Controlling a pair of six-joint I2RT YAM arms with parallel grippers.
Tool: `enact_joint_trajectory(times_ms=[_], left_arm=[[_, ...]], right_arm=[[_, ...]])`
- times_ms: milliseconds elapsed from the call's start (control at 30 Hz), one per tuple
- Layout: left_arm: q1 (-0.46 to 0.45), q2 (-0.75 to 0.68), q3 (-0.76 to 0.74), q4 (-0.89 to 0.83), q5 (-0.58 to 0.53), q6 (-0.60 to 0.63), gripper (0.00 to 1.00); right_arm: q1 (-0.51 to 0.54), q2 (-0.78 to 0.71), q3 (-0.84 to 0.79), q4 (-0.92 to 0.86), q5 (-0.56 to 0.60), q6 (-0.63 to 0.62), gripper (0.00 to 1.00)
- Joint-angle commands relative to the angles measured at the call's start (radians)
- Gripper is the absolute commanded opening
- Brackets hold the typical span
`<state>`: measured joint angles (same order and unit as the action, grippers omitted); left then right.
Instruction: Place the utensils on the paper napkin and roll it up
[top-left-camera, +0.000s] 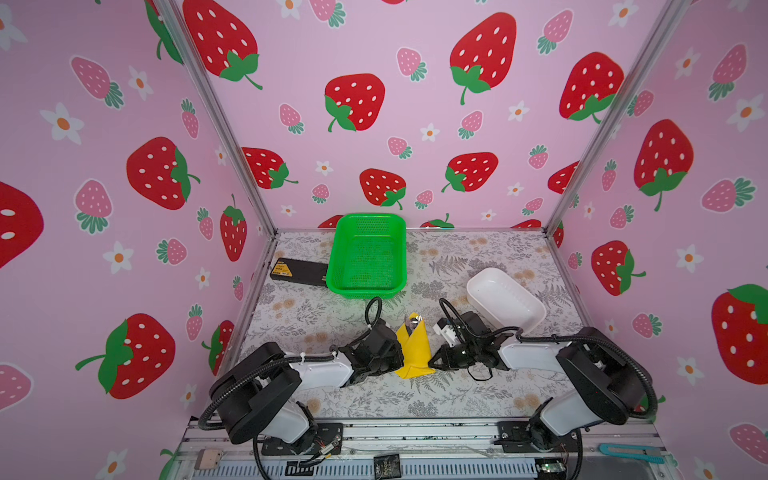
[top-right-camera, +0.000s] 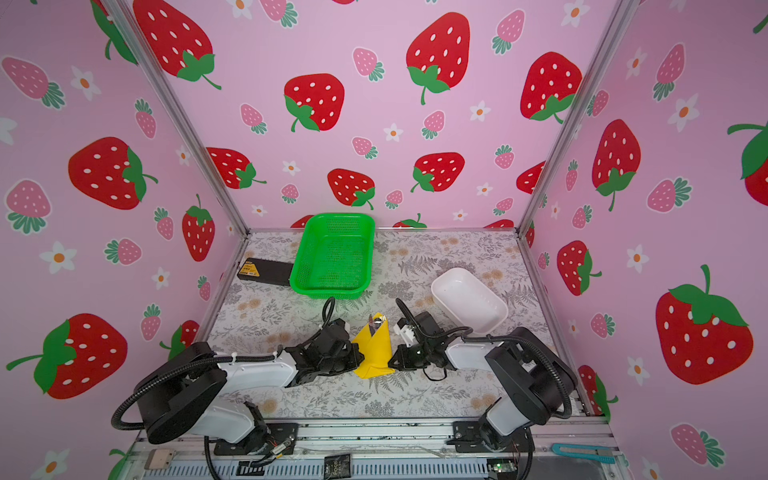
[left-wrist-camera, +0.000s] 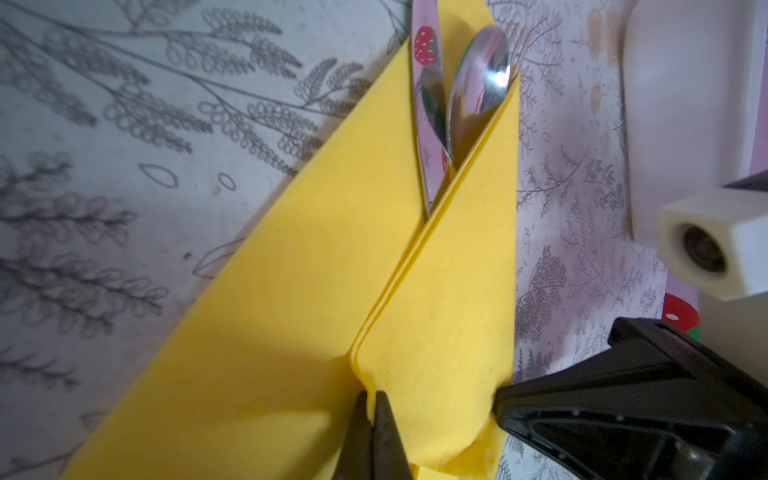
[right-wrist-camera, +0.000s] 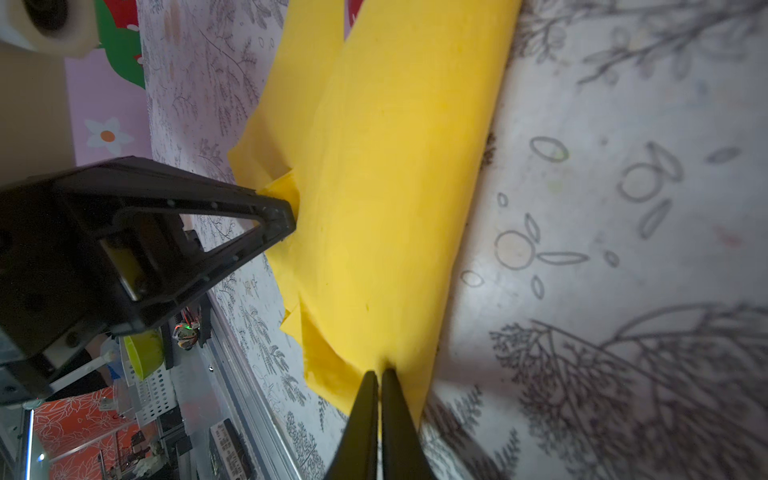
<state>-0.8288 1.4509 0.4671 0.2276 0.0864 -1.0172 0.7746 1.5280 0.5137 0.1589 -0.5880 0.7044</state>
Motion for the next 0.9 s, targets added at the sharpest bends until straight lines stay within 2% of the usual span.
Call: enact_joint_trajectory(times_ms=[0, 133, 300, 433, 867], left_arm=[[0.003, -0.014, -0.017, -0.027, -0.034, 0.003, 0.00], [0.003, -0.006, -0.018, -0.017, -0.028, 0.002, 0.00], [0.003, 0.009, -0.016, -0.005, -0.022, 0.001, 0.00], [0.003, 0.019, -0.011, 0.000, -0.018, 0.002, 0.00], [0.003, 0.011, -0.012, -0.011, -0.020, 0.004, 0.00]], right_arm=[[0.001, -0.057, -0.018, -0.036, 0.049, 0.004, 0.09], [0.000, -0.091, 0.001, -0.034, 0.073, 0.023, 0.09], [0.003, -0.093, 0.007, -0.017, -0.023, 0.014, 0.10], [0.023, -0.103, -0.006, -0.028, -0.032, -0.001, 0.09], [0.115, 0.056, 0.075, -0.040, 0.021, -0.031, 0.08]])
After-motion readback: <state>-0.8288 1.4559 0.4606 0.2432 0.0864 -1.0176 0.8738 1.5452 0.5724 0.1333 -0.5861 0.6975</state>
